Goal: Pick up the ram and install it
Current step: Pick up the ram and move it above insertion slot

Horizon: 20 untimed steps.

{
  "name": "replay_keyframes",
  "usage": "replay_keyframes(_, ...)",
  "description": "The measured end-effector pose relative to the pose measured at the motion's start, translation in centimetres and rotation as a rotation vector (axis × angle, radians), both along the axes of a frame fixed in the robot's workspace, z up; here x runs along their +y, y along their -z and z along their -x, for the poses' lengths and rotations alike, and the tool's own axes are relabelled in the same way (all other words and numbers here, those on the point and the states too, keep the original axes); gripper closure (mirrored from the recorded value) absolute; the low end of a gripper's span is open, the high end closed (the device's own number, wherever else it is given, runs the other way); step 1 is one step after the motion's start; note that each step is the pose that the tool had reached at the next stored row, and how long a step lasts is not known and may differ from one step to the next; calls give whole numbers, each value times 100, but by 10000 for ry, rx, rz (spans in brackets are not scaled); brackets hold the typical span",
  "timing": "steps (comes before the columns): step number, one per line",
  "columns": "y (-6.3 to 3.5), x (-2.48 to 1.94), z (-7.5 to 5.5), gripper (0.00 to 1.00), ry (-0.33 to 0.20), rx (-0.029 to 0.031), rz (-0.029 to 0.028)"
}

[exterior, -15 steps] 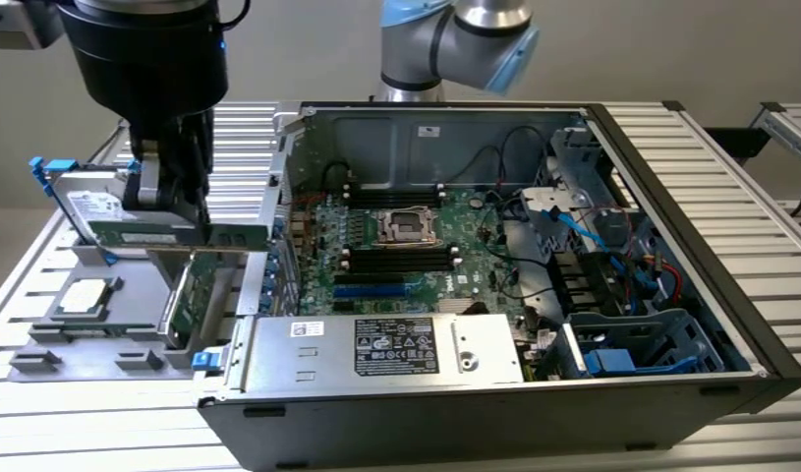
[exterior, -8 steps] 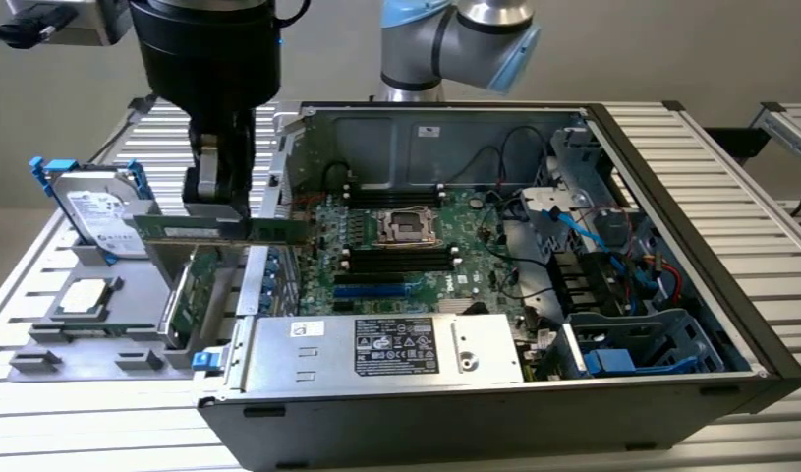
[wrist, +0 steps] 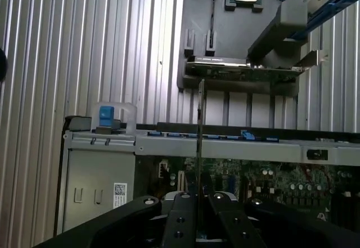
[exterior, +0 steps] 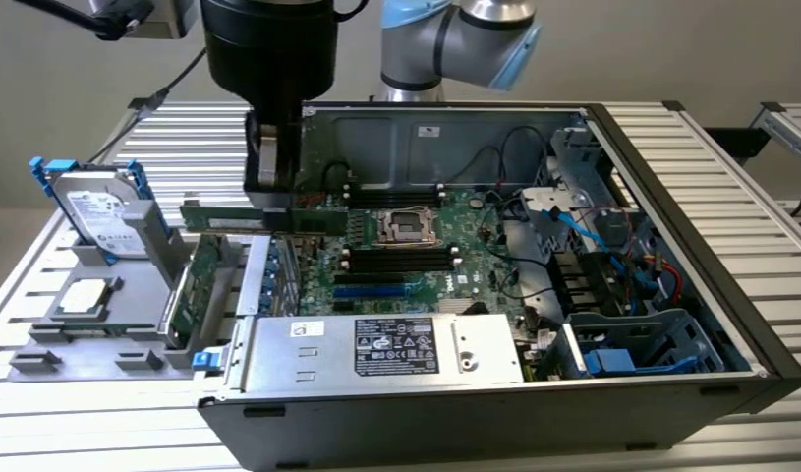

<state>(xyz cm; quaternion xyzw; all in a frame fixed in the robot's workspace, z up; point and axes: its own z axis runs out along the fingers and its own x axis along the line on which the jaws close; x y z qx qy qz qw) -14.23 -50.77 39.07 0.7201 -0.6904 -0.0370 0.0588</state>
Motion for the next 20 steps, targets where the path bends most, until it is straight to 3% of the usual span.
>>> replay_keyframes(16, 1, 251, -610, 86, -1, -4, 8)
replay_keyframes(20, 18, 354, -741, 86, -1, -64, 57)
